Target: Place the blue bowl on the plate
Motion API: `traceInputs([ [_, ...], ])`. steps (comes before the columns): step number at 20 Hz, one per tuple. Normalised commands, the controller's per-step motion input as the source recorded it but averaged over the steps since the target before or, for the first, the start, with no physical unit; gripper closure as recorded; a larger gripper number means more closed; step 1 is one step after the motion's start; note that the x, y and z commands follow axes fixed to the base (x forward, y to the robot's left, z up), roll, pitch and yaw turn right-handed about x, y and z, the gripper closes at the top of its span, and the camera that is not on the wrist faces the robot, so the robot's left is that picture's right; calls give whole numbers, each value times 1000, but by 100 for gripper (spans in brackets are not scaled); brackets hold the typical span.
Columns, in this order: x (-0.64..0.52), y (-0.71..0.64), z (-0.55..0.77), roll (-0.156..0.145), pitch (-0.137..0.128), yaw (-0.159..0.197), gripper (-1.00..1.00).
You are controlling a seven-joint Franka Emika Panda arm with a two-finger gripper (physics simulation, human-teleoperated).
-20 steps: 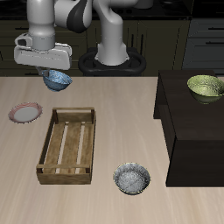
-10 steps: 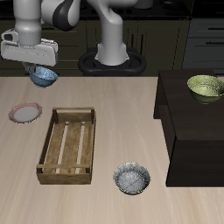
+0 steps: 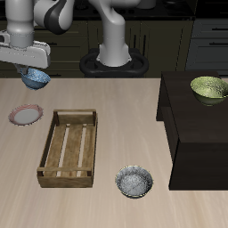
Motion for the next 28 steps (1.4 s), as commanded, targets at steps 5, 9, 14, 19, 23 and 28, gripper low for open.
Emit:
traceInputs([
  [5,104,-116,-189,-30,20,-24,100],
  [9,125,-31,-261,-14,31,-18,100],
  [14,60,-30,-220,-21,24,-20,100],
  [19,98,35,-301,-21,55,2,100],
  [23,65,-4,-306,-34,42,7,100],
  [28,105,-23,-288,-21,38,5,100],
])
